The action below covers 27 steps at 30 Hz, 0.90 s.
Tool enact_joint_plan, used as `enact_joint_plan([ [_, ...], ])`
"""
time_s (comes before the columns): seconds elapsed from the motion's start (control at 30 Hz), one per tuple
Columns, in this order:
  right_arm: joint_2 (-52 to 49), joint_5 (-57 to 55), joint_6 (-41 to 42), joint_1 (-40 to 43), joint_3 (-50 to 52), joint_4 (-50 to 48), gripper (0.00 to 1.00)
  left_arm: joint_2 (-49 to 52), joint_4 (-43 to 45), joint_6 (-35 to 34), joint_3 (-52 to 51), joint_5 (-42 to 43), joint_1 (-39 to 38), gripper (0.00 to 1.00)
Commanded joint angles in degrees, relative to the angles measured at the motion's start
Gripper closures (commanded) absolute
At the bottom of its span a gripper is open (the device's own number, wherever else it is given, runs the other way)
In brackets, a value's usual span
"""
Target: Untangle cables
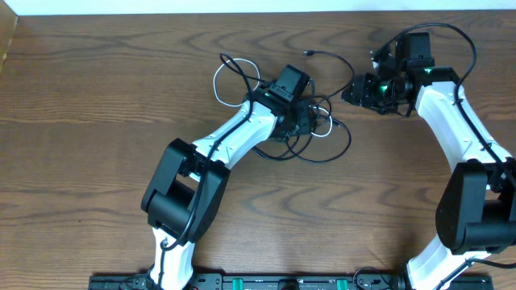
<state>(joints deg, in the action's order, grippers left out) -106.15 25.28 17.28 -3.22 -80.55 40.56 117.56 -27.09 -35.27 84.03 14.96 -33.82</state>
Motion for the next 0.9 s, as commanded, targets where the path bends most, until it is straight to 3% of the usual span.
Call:
enact_joint_plan([
  [0.0,-0.2,-1.4,-1.7,-0.2,-0.1,0.8,0.47,1.5,1.6,-2.6,0.5,0.1,-0.8,0.50],
  [0.57,-0.2,-1.4,-2.8,-0.3,-0.1,1.9,0.44,2.6,6.0,-3.6,0.5,-2.6,-1.0,0.57],
  [0.87,-0.2,-2.7,-2.8,-0.5,-0.1,2.1,0.43,2.8,6.3,-3.7,0.5,-2.6,-1.0,0.65],
])
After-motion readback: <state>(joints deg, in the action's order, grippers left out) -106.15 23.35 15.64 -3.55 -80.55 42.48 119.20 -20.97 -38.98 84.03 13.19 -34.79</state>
